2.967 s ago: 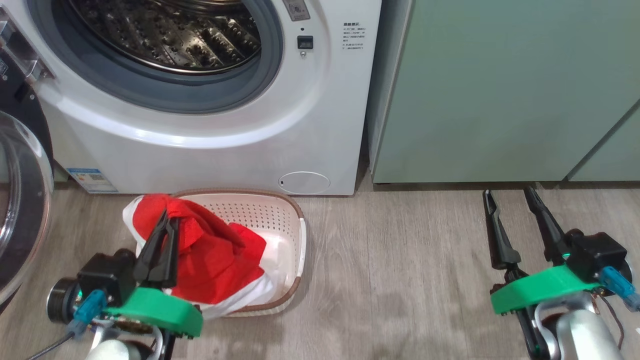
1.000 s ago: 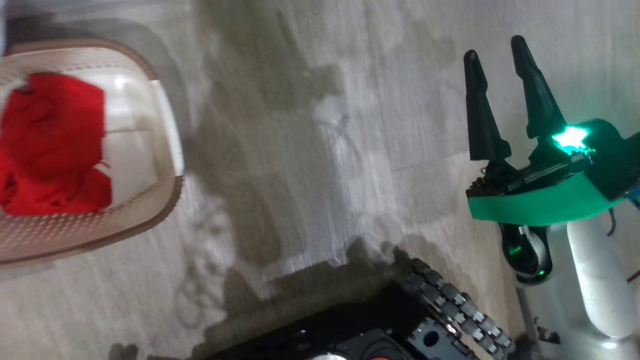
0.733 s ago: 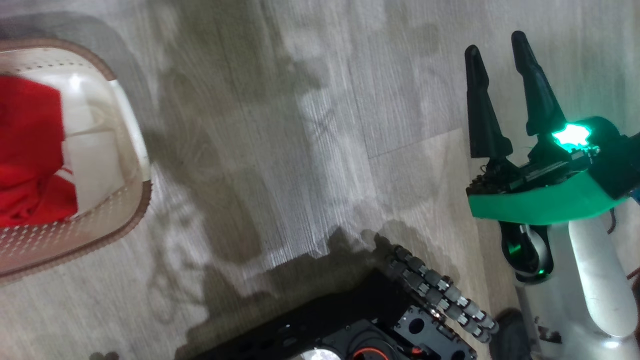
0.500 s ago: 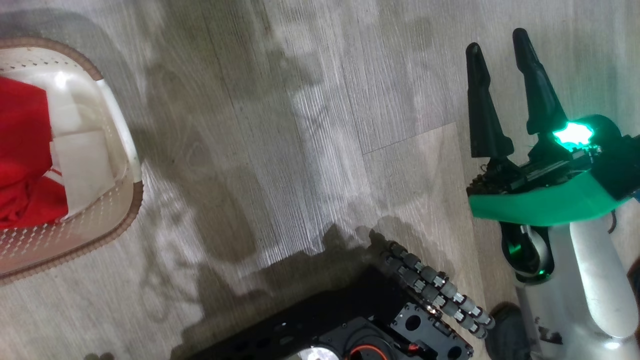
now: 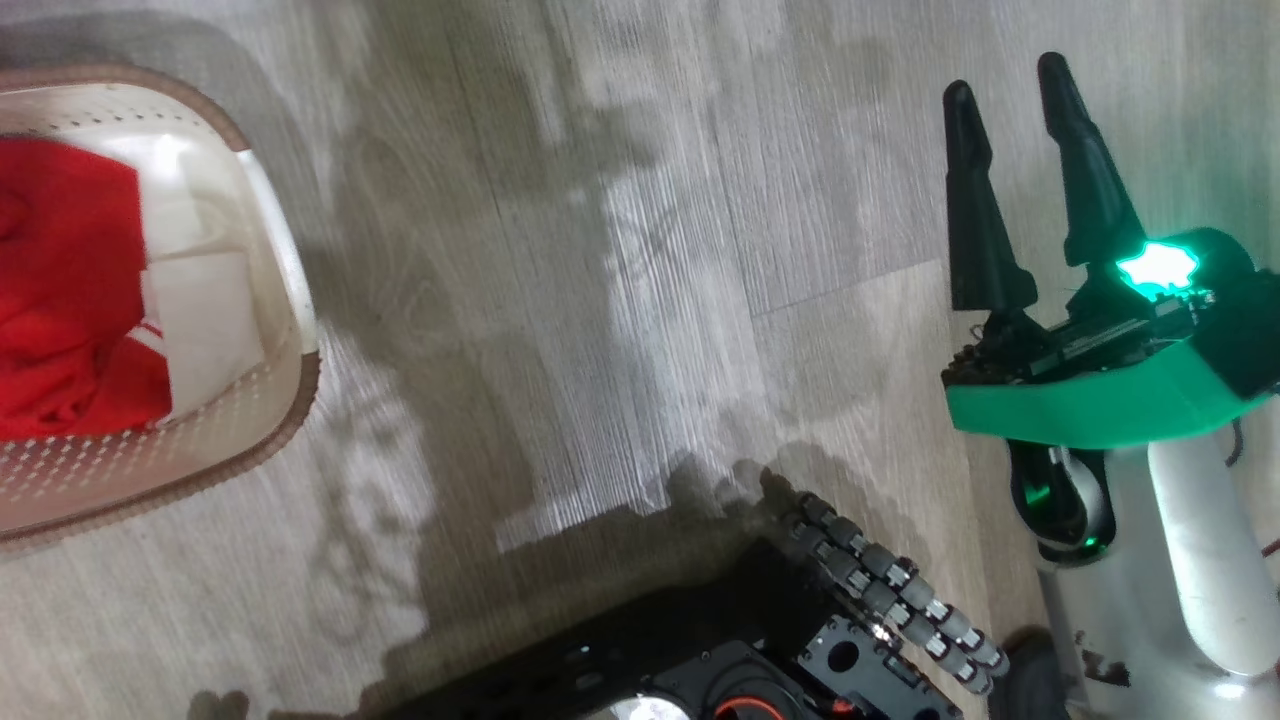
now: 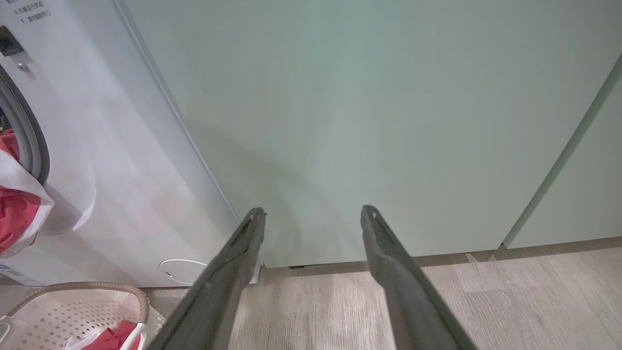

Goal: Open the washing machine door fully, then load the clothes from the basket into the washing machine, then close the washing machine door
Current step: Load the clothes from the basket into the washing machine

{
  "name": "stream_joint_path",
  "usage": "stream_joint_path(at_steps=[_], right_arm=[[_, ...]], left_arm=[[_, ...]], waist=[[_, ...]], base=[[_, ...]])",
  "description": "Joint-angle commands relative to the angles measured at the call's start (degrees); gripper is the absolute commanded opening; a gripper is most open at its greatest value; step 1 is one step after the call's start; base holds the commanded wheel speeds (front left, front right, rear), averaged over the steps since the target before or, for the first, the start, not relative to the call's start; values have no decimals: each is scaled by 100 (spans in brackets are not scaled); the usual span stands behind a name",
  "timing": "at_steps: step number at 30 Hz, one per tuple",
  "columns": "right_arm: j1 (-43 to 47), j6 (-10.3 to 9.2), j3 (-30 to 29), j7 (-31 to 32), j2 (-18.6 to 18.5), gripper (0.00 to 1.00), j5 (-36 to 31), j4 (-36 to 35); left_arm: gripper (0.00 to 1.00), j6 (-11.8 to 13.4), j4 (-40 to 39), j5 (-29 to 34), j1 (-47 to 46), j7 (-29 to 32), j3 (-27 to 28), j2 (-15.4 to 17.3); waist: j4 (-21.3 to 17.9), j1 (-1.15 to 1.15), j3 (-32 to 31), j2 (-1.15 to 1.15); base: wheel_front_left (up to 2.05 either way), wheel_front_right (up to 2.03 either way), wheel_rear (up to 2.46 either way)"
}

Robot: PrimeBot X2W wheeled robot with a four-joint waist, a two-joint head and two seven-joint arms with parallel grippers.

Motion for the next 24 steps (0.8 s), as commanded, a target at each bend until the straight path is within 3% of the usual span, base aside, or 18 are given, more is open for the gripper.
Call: stream_joint_path(at_steps=[1,7,13,24], right_arm=[[142,0,41,-52,5,100,-39,-159],[196,0,-54,-52,5,100,-187,-55],[297,0,-214,-52,5,100,-400,53],[580,0,-611,-52,5,100,-833,453]], left_arm=[[100,-16,-169,-23,110,-150,65,208],[100,182,-448,-76,1049,-912,100,-111],[100,471,-1433,-172,2275,-1195,225,-490],[100,1346,-4774,21,5927,-1260,512,-1582]], waist=[[58,0,-79,0],[298,0,-484,0],[607,0,-938,0],[1329,0,-2157,0]], base=[[0,0,0],[0,0,0],[0,0,0],[0,0,0]])
